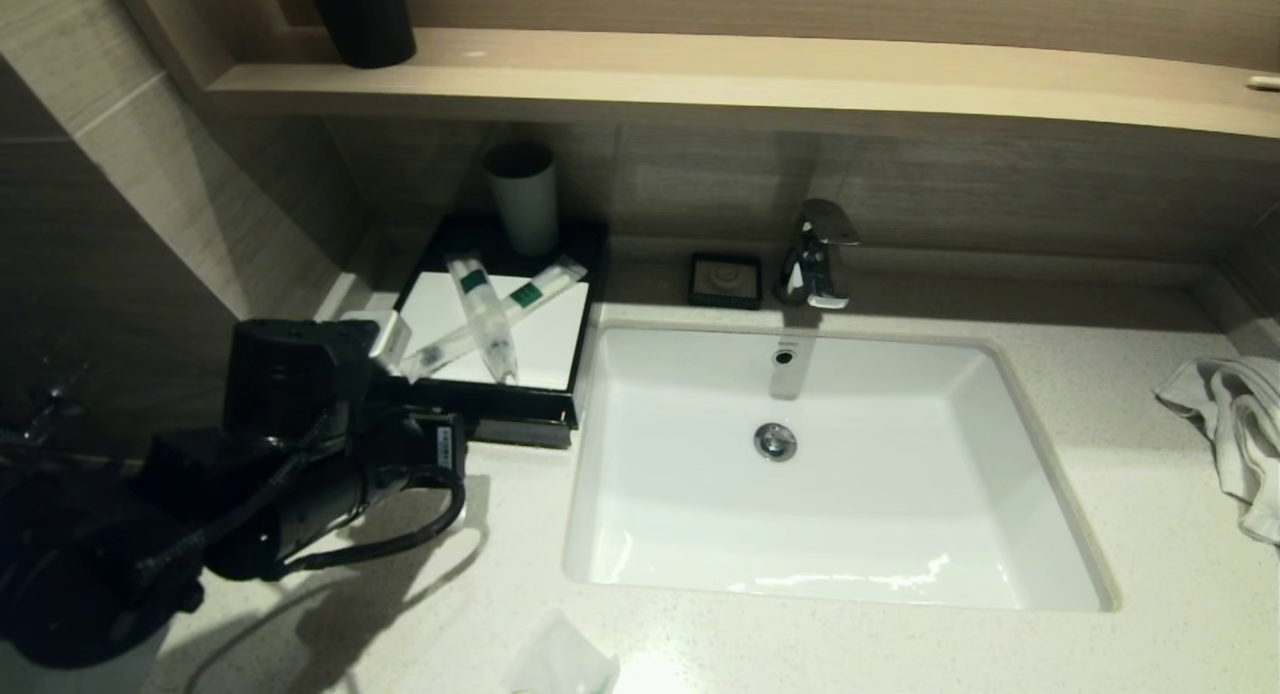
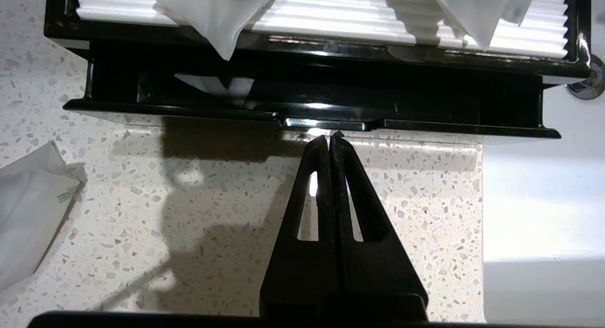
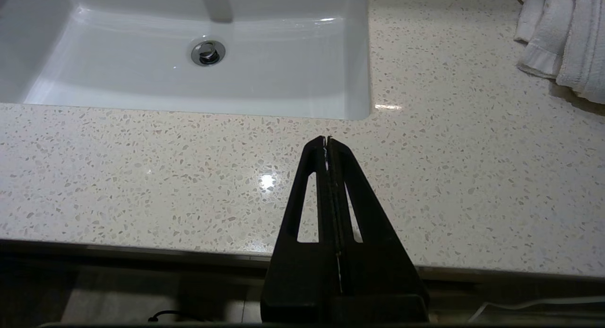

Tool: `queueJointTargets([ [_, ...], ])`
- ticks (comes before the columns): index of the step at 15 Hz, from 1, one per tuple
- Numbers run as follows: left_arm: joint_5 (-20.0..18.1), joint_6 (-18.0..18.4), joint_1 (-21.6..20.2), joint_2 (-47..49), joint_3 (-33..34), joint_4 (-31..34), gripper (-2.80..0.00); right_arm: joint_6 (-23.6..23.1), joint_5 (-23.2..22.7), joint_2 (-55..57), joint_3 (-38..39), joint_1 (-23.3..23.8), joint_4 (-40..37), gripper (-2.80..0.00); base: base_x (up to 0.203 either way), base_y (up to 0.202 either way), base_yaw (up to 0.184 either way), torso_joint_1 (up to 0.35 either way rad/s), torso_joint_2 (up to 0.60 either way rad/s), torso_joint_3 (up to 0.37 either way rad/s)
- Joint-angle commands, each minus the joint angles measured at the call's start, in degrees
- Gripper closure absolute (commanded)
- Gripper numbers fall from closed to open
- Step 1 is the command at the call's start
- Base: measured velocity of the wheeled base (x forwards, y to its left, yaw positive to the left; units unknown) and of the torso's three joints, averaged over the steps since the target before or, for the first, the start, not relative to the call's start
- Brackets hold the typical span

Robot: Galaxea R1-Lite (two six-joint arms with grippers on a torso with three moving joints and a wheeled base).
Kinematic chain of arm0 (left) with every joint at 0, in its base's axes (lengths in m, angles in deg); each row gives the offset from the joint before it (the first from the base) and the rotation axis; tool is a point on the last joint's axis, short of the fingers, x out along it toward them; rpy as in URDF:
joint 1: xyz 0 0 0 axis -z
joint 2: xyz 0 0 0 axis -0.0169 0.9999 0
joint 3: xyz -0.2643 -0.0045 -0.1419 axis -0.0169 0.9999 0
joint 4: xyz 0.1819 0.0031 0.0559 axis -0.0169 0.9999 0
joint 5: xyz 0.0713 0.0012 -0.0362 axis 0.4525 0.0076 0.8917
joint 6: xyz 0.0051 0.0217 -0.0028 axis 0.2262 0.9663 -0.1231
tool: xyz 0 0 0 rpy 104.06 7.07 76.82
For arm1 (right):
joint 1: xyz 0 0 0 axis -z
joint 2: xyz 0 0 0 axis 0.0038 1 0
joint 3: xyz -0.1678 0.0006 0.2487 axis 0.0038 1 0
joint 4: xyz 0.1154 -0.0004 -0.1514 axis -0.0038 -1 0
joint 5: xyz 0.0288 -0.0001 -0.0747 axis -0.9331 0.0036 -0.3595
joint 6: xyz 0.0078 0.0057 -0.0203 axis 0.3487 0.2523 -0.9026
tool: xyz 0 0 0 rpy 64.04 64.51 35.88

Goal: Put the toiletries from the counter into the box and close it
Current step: Open the drawer

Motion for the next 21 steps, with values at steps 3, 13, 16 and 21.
queueJointTargets([
  [3, 0.13, -0.23, 0.78, 0.46, 0.65, -0.22, 0.00, 0.00, -0.01, 0.00, 0.00, 0.06, 0.00, 0.00, 0.000, 0.000, 0.000, 0.000, 0.00, 0.000],
  [13, 0.28, -0.42, 0.68, 2.89, -1.00, -0.53, 0.00, 0.00, -0.01, 0.00, 0.00, 0.09, 0.05, 0.00, 0.000, 0.000, 0.000, 0.000, 0.00, 0.000],
  [16, 0.31, -0.43, 0.70, 3.43, -1.35, -1.47, 0.00, 0.00, -0.01, 0.00, 0.00, 0.00, 0.00, 0.00, 0.000, 0.000, 0.000, 0.000, 0.00, 0.000],
  [21, 1.62, -0.43, 0.61, 4.55, -1.78, -4.13, 0.00, 0.00, -0.01, 0.00, 0.00, 0.00, -0.04, 0.00, 0.000, 0.000, 0.000, 0.000, 0.00, 0.000],
])
